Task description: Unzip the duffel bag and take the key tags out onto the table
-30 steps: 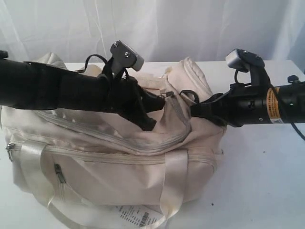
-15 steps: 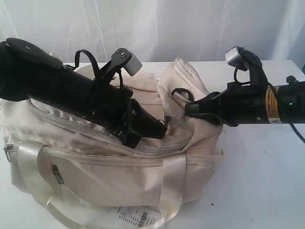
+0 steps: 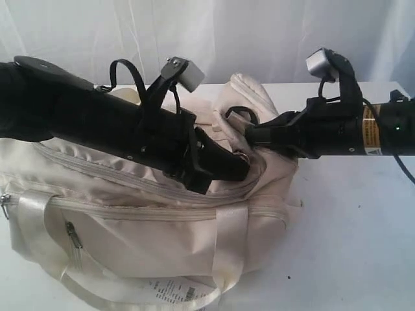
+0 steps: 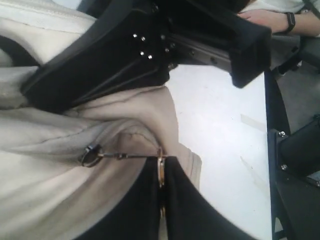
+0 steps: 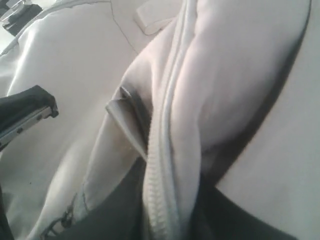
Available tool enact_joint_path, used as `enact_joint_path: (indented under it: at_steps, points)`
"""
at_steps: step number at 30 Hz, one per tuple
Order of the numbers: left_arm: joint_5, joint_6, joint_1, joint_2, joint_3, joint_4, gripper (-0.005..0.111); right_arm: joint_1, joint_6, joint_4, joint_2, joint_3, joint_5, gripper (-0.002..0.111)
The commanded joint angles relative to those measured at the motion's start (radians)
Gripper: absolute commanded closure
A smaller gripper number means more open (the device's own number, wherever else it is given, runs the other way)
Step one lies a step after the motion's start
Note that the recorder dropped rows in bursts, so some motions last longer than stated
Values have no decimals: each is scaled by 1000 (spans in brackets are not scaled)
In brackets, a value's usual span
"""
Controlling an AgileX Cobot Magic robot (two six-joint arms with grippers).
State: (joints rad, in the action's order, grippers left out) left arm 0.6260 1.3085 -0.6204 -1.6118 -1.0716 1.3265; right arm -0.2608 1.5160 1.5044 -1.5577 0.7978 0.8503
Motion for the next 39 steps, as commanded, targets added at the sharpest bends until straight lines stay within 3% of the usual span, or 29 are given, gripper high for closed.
enact_joint_path:
  at_steps: [1,3,5,15,22,35,39]
  points:
    - [121,-3,-41,18,2,-60,107,6,-21,-54,50,54,3,64]
    - [126,-5,-41,18,2,-60,107,13,-21,-54,74,70,3,49]
    - [123,-5,-41,18,2,-60,107,13,-21,-58,92,82,0,43]
    - [102,-1,-41,18,2,-60,107,-43,30,-49,62,89,3,43]
    - [91,6,-41,18,2,-58,107,-70,196,159,51,89,-107,53]
    - [29,34,-41,18,0,-32,107,-70,213,178,-55,89,-110,55]
    - [43,34,-43,18,0,-16,107,-70,213,167,-75,89,-108,66]
